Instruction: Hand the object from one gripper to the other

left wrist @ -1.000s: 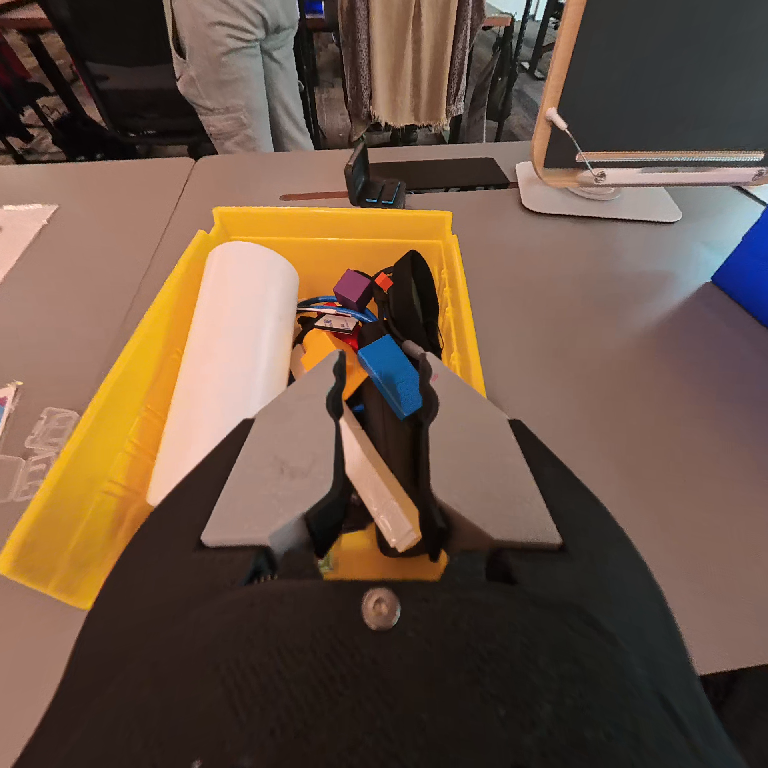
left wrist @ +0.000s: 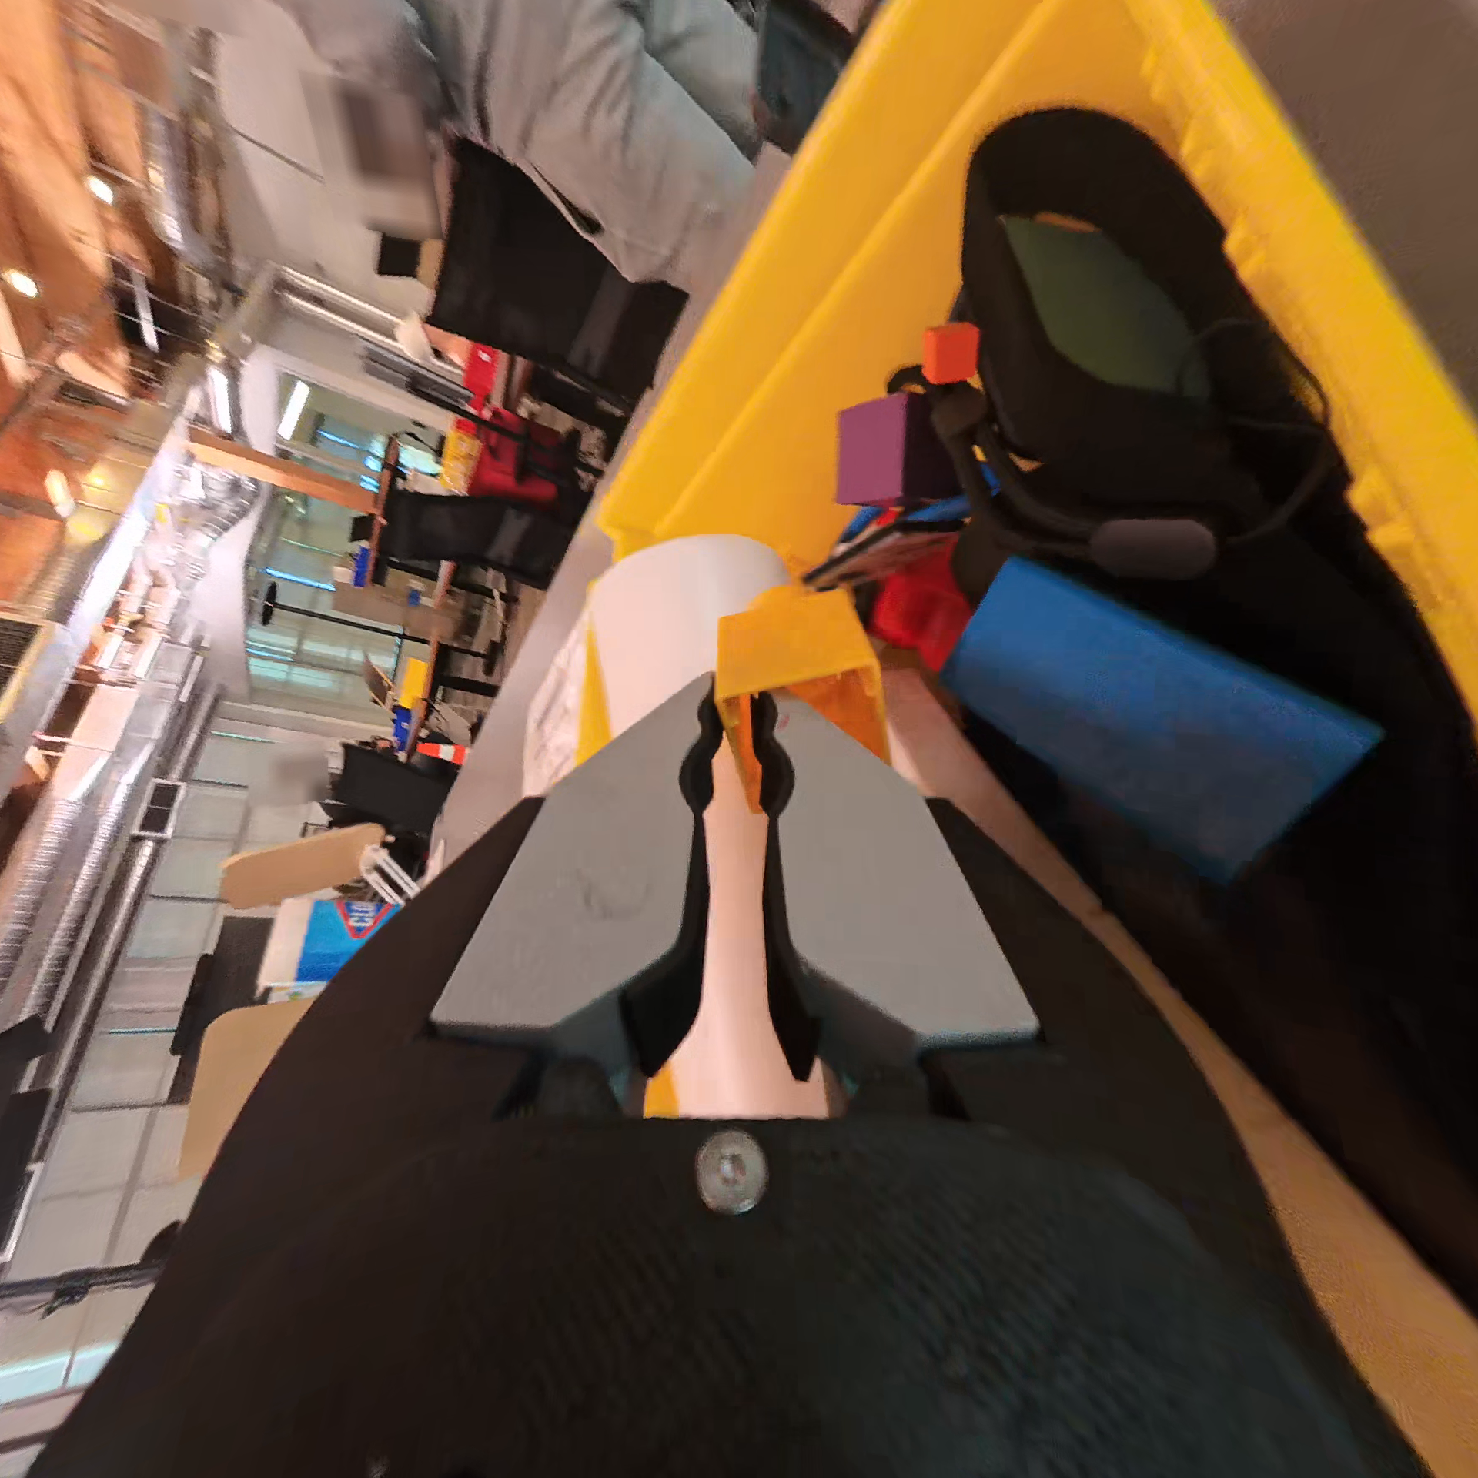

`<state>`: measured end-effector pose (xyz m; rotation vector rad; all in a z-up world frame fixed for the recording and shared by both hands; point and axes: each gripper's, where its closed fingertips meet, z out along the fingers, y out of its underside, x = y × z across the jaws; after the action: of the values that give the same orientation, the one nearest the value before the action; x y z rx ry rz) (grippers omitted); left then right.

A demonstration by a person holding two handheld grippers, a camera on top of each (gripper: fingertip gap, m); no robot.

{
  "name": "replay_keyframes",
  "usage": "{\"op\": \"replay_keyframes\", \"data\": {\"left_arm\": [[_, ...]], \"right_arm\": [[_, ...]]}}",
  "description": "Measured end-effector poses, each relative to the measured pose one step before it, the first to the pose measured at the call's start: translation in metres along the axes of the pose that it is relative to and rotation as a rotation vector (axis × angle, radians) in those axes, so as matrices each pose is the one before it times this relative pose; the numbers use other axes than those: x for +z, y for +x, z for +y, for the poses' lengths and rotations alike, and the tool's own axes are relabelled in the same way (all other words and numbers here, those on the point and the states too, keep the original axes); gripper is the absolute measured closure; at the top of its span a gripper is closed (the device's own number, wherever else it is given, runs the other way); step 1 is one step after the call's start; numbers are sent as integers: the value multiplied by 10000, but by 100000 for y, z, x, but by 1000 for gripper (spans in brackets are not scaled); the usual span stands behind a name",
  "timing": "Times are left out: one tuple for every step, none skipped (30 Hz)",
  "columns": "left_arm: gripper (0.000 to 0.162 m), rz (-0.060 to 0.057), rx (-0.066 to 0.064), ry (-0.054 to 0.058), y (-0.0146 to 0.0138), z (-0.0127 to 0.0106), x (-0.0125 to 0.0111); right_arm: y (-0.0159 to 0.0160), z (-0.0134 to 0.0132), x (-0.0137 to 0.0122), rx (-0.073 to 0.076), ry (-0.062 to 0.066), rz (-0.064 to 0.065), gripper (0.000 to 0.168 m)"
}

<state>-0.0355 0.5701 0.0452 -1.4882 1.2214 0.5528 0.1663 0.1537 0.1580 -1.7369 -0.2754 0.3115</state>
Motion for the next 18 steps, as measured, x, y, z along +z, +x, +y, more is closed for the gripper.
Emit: {"op": "replay_keyframes", "data": {"left_arm": [[158,-145,-112,285,-688,-274,-1037],[158,-15,-227,303,-581,-340,-1075],[158,108,-356,338,-445,-428,-1131],[158,171,-514,394,-377,-580,-1193],[159,280,-646,487,-213,-879,-1317],[158,529,-761,707,205,-1422,-1528],[158,737,-790,948,714,-2081,-1744],[158,851,-759,1051,1215,-2543,-1763],[158,807,-644,944,1518,-2600,-1529],[159,745,-435,794,1781,-2466,-1215],[158,730,-299,714,2027,-2321,-926],[158,829,-252,753,2363,-2288,-705],[159,893,-269,779,2579,-2177,-423],[158,888,-284,682,2609,-1838,-141],[158,785,-339,575,2418,-1470,117],[158,708,-383,490,2209,-1099,285],[158,668,-317,356,2037,-673,395],[158,416,-176,299,1505,-497,523]], "right_arm": [[-59,-162,-157,-8,71,-21,104],[-86,-184,-125,11,82,-45,105],[-139,-160,-81,32,79,-76,105],[-176,-131,-38,45,66,-103,105],[-203,-75,11,47,42,-108,106],[-209,-47,42,39,19,-92,106],[-227,-70,66,23,22,-73,106],[-263,-107,88,10,43,-75,106],[-350,-110,116,3,47,-102,107],[-437,-102,146,0,33,-140,107],[-520,-90,184,-1,32,-166,107],[-544,-109,227,4,52,-167,107],[-590,-128,273,15,73,-191,107],[-677,-113,343,33,80,-247,107],[-782,-109,390,43,77,-324,106],[-828,-138,399,48,100,-365,106],[-857,-214,364,48,161,-396,106],[-921,-262,320,73,199,-450,106]]}}
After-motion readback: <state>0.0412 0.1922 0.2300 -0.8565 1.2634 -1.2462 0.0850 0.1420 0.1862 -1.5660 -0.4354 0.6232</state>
